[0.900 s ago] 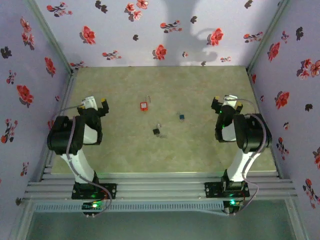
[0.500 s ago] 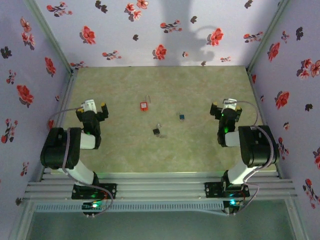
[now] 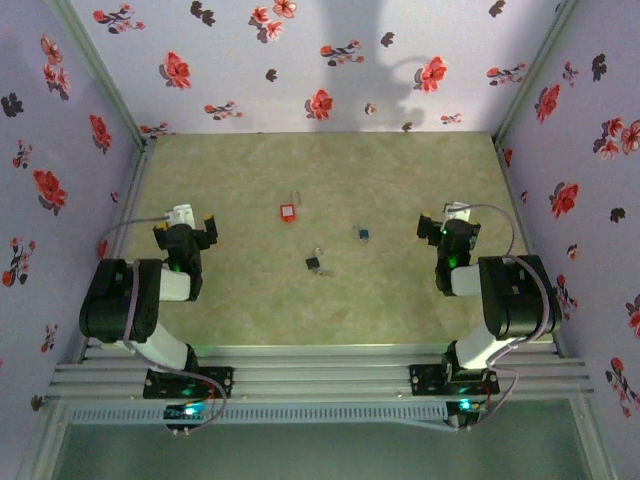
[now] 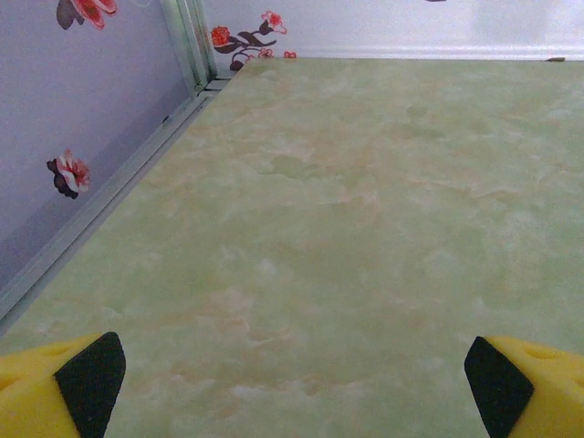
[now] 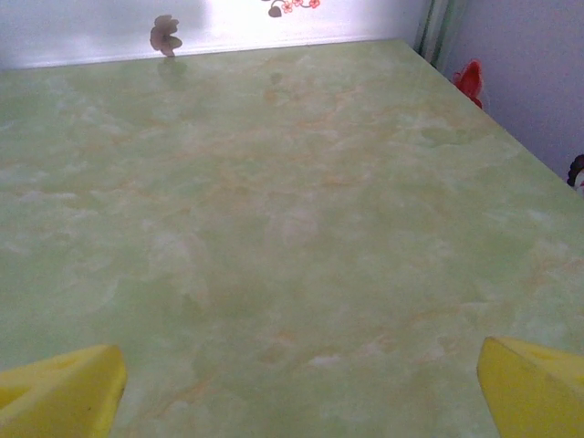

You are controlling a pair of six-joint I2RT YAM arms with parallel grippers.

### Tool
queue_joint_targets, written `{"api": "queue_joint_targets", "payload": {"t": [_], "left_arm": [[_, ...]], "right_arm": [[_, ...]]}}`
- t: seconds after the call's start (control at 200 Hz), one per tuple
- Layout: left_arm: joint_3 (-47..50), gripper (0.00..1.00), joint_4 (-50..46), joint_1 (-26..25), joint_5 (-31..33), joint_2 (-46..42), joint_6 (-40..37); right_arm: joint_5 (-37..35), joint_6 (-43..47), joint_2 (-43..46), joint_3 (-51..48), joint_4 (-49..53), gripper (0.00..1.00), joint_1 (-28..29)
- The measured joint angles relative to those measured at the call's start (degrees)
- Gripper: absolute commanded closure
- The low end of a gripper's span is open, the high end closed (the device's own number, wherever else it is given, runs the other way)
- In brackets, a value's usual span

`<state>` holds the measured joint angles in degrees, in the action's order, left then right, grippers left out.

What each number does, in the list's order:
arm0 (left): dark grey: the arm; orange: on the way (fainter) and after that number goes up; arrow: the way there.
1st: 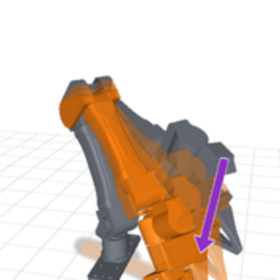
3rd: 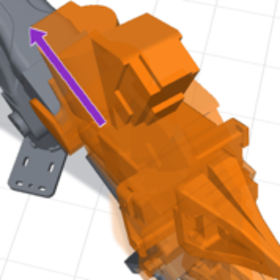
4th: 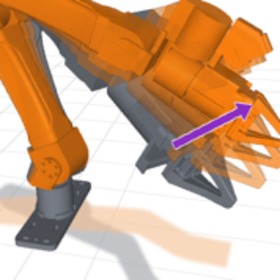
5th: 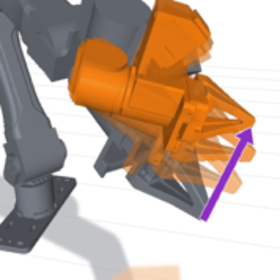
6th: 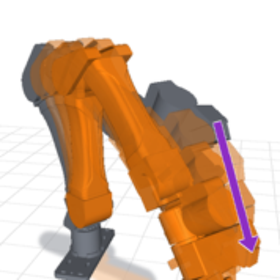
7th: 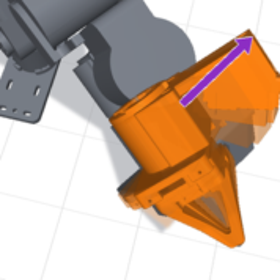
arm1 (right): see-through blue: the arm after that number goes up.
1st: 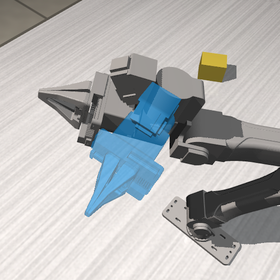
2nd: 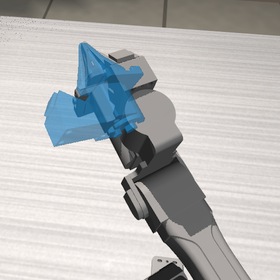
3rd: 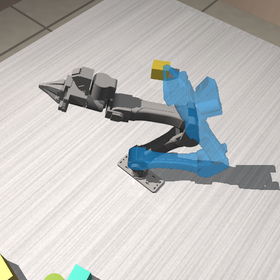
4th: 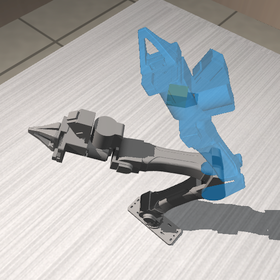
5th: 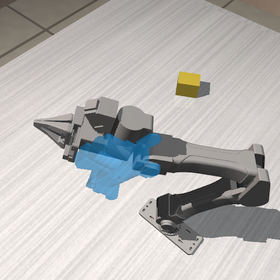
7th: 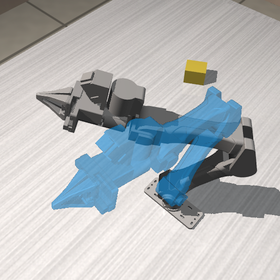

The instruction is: Lock with the key

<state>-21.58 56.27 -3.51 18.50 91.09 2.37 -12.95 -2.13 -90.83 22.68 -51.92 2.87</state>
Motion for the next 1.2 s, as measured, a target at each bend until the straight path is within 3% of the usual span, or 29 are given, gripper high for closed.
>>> {"api": "queue_joint_targets", "payload": {"t": [0.25, 0.355, 0.49, 0.6, 0.72, 0.83, 1.005, 1.2], "left_arm": [[0.76, 0.00, -1.07, -0.46, 1.11, -2.40, -0.22], [2.89, 0.00, 1.20, -1.07, 1.64, -4.02, -1.05], [3.74, 0.00, -5.05, -5.20, 10.05, -10.80, -1.46], [0.68, 0.00, -13.31, -6.16, 11.74, -23.98, 4.07], [-1.44, 0.00, -18.16, -6.14, 10.67, -34.73, 15.02], [0.02, 0.00, -24.92, -6.14, 7.21, -43.28, 26.08], [8.35, 0.00, -27.93, -6.14, 0.09, -55.47, 34.75], [-0.13, 0.00, -46.31, -6.16, -2.08, -55.21, 36.76]], "right_arm": [[-0.48, 0.02, 1.88, -0.72, 2.32, 0.01, 0.22], [-3.15, 0.28, 10.47, 0.15, 10.80, 0.01, 2.62], [-4.13, 0.09, 22.21, 4.52, 18.34, 0.01, 8.26], [-1.51, -4.85, 30.93, 8.26, 23.47, 0.01, 9.68], [-1.95, -19.28, 37.70, 13.57, 33.46, 0.01, 9.51], [0.55, -28.35, 41.42, 13.11, 35.58, 0.01, 8.15], [6.88, -30.95, 39.54, 14.25, 44.26, 0.01, 8.81], [8.26, -28.83, 37.46, 18.08, 54.82, 0.01, 15.06]]}}
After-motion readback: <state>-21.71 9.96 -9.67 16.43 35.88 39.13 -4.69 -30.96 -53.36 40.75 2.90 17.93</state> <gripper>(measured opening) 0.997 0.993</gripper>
